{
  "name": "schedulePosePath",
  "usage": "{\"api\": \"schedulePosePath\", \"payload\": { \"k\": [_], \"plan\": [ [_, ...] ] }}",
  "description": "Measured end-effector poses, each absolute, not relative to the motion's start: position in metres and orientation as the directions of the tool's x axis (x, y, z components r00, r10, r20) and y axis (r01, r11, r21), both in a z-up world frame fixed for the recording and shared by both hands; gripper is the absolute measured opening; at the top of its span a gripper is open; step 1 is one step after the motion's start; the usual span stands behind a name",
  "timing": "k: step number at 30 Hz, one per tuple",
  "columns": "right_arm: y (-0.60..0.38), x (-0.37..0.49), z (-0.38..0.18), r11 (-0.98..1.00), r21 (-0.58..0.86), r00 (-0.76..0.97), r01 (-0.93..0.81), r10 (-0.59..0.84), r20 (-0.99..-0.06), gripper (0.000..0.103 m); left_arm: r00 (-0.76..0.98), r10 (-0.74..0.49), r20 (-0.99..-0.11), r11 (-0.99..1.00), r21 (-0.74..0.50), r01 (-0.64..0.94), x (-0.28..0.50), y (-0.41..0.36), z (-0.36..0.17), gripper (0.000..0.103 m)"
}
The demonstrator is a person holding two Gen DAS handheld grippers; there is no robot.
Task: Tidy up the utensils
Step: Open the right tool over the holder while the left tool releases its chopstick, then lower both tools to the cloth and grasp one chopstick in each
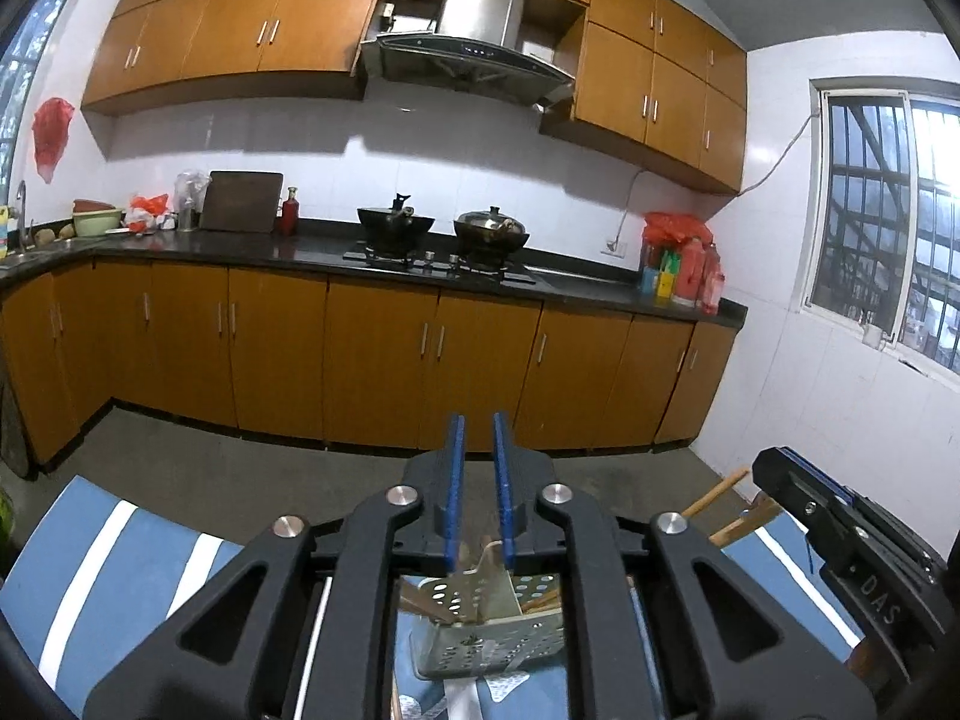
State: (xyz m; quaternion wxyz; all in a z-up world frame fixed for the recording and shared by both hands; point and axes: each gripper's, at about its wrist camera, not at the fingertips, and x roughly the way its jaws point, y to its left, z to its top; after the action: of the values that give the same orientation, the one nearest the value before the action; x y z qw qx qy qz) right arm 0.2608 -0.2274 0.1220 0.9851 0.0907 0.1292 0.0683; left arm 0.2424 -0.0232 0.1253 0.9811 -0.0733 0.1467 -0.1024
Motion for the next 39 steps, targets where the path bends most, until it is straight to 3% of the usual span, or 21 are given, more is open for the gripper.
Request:
{"api": "schedulePosePath", "payload": {
  "k": [2,10,16,20,24,28,31,33,35,39],
  "plan": [
    [-0.229,0.251,0.128,0.975,0.195,0.963,-0.11,0.154,-0.223,0.014,0.941,-0.218,-0.259,0.968,-0.178,0.175,0.238,-0.02,0.131,0.023],
    [-0.245,0.197,0.132,0.979,0.176,0.971,-0.099,0.134,-0.198,0.015,0.95,-0.192,-0.248,0.971,-0.188,0.147,0.208,-0.002,0.149,0.023],
    [-0.26,0.181,0.066,0.983,0.176,0.918,-0.057,0.121,-0.377,0.015,0.931,-0.139,-0.337,0.983,-0.163,0.088,0.179,0.026,0.121,0.024],
    [-0.255,0.189,-0.005,0.986,0.164,0.814,-0.043,0.13,-0.566,0.015,0.89,-0.072,-0.45,0.994,-0.108,0.026,0.17,0.042,0.073,0.024],
    [-0.238,0.195,-0.054,0.985,0.157,0.711,-0.069,0.159,-0.685,0.015,0.821,-0.071,-0.567,0.994,-0.11,0.01,0.168,0.045,0.021,0.024],
    [-0.223,0.195,-0.077,0.984,0.158,0.662,-0.081,0.172,-0.729,0.025,0.747,-0.123,-0.654,0.987,-0.158,0.024,0.168,0.035,-0.02,0.024],
    [-0.217,0.197,-0.085,0.987,0.135,0.649,-0.082,0.156,-0.745,0.025,0.716,-0.161,-0.679,0.981,-0.188,0.043,0.165,0.023,-0.035,0.025],
    [-0.217,0.201,-0.092,0.99,0.118,0.63,-0.074,0.138,-0.764,0.024,0.699,-0.184,-0.691,0.978,-0.199,0.061,0.165,0.013,-0.042,0.031],
    [-0.221,0.201,-0.094,0.994,0.097,0.644,-0.058,0.112,-0.757,0.009,0.69,-0.196,-0.696,0.977,-0.198,0.078,0.163,0.003,-0.046,0.033],
    [-0.237,0.198,-0.093,0.994,0.106,0.655,0.014,0.071,-0.753,0.008,0.667,-0.192,-0.72,0.98,-0.171,0.098,0.161,-0.011,-0.06,0.035]
  ]
}}
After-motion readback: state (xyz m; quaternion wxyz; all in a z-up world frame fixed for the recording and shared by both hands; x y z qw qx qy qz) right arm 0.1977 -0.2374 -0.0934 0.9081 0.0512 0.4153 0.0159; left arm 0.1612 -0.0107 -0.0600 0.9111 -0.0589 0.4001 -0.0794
